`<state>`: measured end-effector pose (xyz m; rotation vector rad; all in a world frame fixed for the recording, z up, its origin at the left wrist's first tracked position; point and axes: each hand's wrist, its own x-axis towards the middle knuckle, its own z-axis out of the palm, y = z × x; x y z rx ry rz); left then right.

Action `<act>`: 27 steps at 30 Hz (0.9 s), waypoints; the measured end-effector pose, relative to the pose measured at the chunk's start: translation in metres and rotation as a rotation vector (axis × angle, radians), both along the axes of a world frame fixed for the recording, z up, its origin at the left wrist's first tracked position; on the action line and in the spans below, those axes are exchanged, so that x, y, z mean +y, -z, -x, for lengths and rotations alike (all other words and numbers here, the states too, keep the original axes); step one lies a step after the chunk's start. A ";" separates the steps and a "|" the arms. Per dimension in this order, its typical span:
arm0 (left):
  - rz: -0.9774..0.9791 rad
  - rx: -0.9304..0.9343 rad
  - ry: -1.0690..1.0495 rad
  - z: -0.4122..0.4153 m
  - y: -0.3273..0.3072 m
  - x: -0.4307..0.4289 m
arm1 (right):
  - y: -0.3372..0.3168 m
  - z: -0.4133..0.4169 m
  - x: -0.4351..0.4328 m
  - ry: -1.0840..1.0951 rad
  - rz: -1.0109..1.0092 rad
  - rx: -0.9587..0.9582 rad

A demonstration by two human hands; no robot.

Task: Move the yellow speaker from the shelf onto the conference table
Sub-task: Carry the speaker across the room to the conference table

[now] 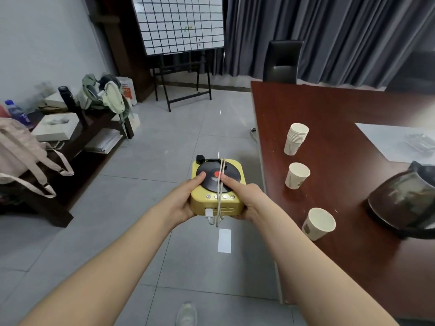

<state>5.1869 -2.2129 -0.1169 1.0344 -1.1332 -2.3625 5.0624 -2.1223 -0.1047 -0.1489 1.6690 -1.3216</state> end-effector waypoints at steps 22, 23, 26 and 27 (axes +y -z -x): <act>0.034 -0.022 0.231 0.148 -0.008 -0.245 | -0.005 0.124 -0.223 0.181 0.012 0.001; 0.036 -0.021 0.235 0.158 -0.008 -0.255 | -0.005 0.134 -0.233 0.182 0.016 0.005; 0.055 -0.009 0.239 0.190 -0.009 -0.287 | -0.007 0.165 -0.264 0.172 0.034 0.025; 0.057 -0.005 0.242 0.199 -0.010 -0.296 | -0.008 0.174 -0.273 0.174 0.038 0.030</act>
